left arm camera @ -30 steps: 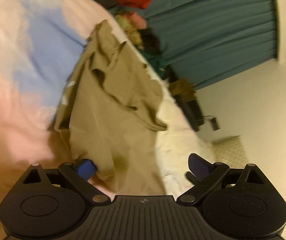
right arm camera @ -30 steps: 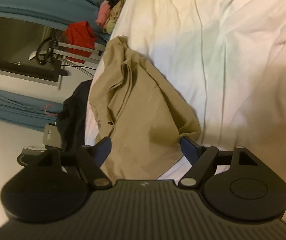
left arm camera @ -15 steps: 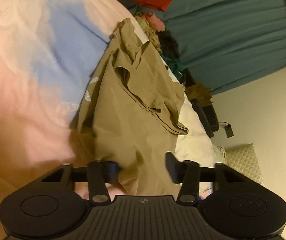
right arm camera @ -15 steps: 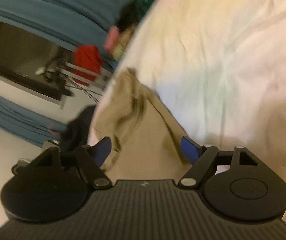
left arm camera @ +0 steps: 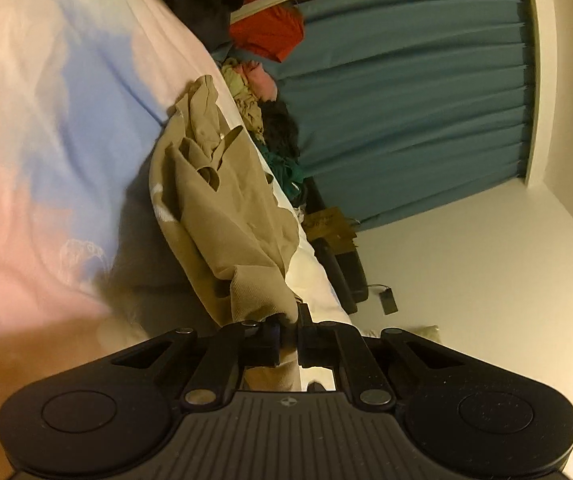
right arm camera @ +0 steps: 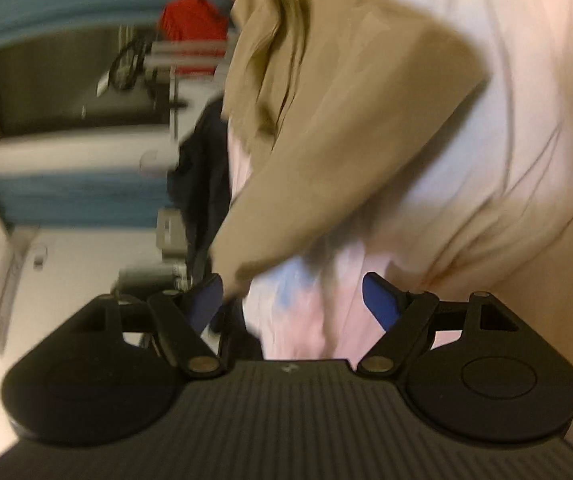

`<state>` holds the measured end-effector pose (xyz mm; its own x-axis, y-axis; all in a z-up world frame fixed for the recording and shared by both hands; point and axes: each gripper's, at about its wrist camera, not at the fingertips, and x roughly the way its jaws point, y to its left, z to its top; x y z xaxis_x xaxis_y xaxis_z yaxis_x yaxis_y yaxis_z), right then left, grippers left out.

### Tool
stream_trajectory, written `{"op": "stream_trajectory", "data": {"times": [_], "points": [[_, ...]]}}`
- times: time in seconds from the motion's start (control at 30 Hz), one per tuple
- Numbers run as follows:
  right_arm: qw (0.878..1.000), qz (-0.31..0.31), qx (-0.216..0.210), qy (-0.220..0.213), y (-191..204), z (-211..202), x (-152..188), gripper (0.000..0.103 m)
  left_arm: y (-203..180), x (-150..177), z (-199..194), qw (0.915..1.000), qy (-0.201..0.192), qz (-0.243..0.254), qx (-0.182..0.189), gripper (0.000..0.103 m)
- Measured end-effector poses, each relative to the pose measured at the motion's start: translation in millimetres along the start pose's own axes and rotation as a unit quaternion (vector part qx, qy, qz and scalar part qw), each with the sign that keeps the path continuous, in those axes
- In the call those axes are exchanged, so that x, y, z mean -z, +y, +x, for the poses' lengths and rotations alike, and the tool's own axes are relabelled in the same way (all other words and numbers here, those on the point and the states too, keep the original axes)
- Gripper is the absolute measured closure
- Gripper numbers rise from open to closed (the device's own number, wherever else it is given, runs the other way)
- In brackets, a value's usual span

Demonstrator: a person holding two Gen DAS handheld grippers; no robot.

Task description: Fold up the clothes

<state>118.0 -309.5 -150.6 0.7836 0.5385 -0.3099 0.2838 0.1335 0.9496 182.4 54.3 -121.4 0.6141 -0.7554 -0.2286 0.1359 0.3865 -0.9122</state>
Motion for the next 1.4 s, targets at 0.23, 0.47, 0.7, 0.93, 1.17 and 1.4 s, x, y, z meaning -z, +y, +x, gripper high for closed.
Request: {"op": "stream_trajectory", "data": {"times": [0.23,0.47,0.7,0.93,1.17,1.4], "points": [[0.987,0.024,0.069,-0.144,-17.2,-29.0,-32.1,0.038,14.3,-1.9,2.8,0.9986,0.012,-0.051,-0.012,0.096],[0.985,0.001,0.095,-0.146,-11.2,-23.9,-35.5,0.070,22.4,-0.6,17.4,0.9951,0.055,-0.046,-0.068,0.037],[0.986,-0.037,0.066,-0.147,4.2,-35.6,-34.4,0.090,26.7,6.2,23.9,0.9952,0.056,-0.031,-0.074,0.043],[0.984,-0.069,0.059,-0.155,14.3,-37.4,-38.1,0.091,40.1,3.5,20.8,0.9948,0.024,-0.050,-0.085,0.073],[0.983,-0.078,0.063,-0.155,15.8,-36.8,-39.5,0.091,47.9,6.4,18.0,0.9942,0.011,-0.062,-0.087,0.087],[0.978,-0.110,0.067,-0.161,22.8,-43.2,-32.9,0.091,35.5,7.6,11.6,0.9950,-0.004,-0.042,-0.090,0.096]]}}
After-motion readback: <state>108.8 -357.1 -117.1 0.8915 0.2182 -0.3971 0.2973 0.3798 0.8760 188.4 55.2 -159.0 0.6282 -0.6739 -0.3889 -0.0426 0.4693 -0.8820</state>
